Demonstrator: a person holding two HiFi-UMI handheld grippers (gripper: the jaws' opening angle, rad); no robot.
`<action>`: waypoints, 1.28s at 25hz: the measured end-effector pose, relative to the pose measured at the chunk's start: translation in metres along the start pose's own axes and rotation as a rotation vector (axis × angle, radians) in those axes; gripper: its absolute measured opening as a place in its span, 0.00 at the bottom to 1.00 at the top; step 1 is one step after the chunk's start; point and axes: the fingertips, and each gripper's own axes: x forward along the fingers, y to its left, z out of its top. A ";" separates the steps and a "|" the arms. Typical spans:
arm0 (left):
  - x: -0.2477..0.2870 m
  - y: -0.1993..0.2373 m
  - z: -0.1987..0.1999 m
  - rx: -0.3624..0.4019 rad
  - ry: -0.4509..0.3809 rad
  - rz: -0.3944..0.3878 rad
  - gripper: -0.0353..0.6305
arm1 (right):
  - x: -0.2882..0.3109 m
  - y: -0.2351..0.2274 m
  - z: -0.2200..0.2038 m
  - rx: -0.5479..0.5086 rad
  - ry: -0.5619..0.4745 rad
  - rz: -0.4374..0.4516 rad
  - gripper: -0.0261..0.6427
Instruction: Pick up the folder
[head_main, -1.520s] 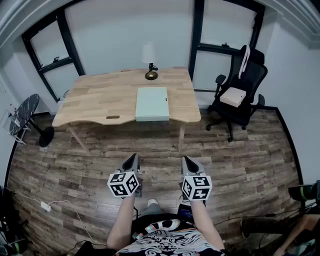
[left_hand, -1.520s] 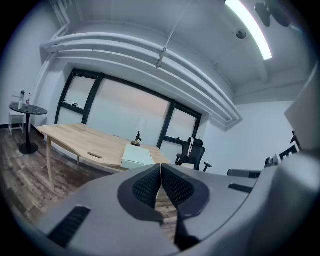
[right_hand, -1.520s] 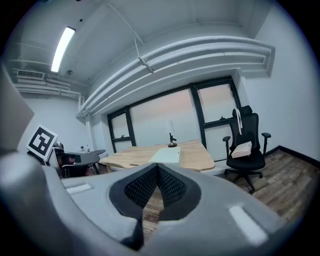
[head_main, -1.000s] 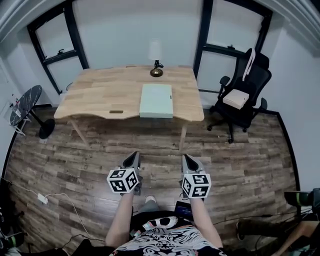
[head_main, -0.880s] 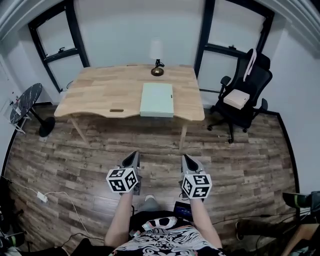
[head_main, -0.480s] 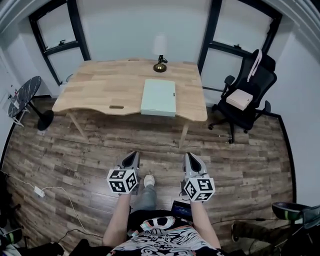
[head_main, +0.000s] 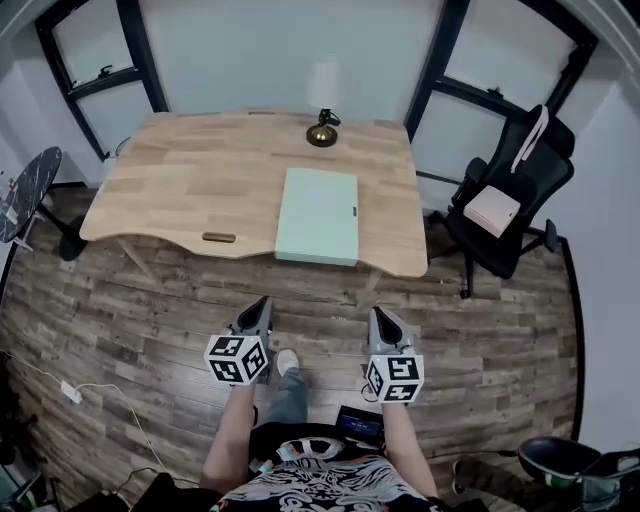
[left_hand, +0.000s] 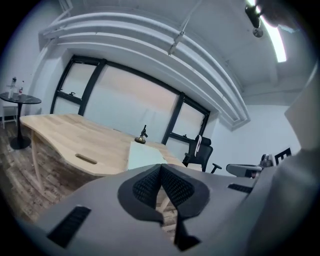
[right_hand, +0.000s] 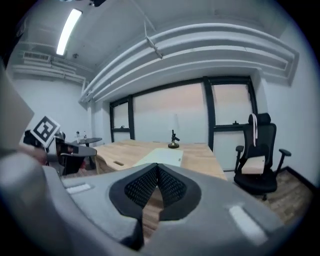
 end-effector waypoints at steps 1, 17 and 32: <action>0.018 0.006 0.010 0.005 0.007 -0.018 0.06 | 0.021 -0.002 0.005 -0.032 0.012 -0.005 0.05; 0.212 0.101 0.084 0.108 0.134 -0.062 0.06 | 0.209 -0.063 0.051 0.051 0.043 -0.065 0.05; 0.264 0.136 0.068 0.023 0.189 0.030 0.06 | 0.272 -0.109 0.023 0.090 0.188 -0.082 0.05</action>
